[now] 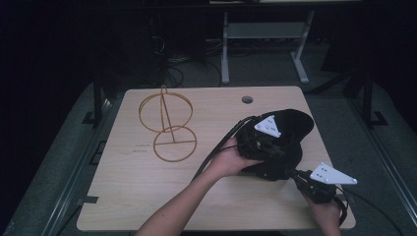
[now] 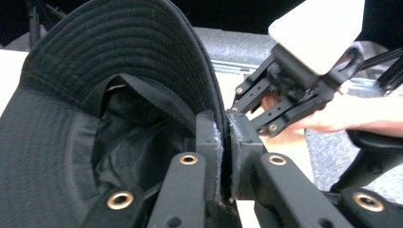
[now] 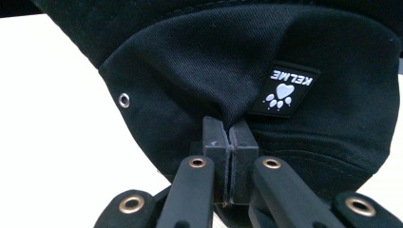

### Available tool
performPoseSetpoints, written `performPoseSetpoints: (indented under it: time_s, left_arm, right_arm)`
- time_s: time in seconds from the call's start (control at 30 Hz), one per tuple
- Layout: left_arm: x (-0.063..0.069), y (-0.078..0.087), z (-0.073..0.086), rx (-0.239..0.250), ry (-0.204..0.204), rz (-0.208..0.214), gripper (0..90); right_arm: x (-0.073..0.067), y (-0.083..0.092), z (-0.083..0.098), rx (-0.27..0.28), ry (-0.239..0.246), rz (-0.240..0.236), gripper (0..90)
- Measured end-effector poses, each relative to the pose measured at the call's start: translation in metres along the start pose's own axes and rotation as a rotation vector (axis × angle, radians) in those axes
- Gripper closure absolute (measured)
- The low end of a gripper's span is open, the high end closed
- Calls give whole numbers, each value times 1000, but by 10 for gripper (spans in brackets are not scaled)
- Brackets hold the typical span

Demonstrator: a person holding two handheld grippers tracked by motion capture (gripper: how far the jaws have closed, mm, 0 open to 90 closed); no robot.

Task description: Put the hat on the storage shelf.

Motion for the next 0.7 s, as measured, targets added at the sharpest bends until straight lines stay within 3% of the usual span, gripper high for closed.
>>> performPoseSetpoints:
  time_s: [0.07, 0.1, 0.13, 0.27, 0.37, 0.43, 0.7]
  left_arm:
    - [-1, 1, 3, -9, -3, -9, 743]
    - [-1, 1, 4, -11, 0, -14, 743]
    - [-1, 2, 7, -15, -2, -17, 668]
    - [-1, 4, 11, -19, 5, -15, 503]
    - [0, 8, 12, -11, 7, -14, 465]
    - [-1, 13, 14, -5, 9, -42, 390]
    - [2, 36, 21, 50, 30, -40, 339]
  right_arm:
    - [0, 0, -1, 6, -9, -5, 888]
    - [0, 0, -1, 6, -9, -5, 888]
    - [1, 1, -2, 15, -22, -10, 889]
    - [1, 3, -3, 20, -29, -13, 890]
    - [1, 3, -3, 18, -35, -14, 890]
    - [1, 4, -4, 27, -48, -22, 890]
    - [4, 6, -5, 32, -67, -30, 892]
Point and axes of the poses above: each handheld gripper's, and its own axes: y roughly backward along the jaws, z roughly out of its underside, x roughly to its right, the point moved 10 cm from there along -y, roughly forward along the jaws, and after that the axes turned 6 degrees about z, right-handed, at the moved point
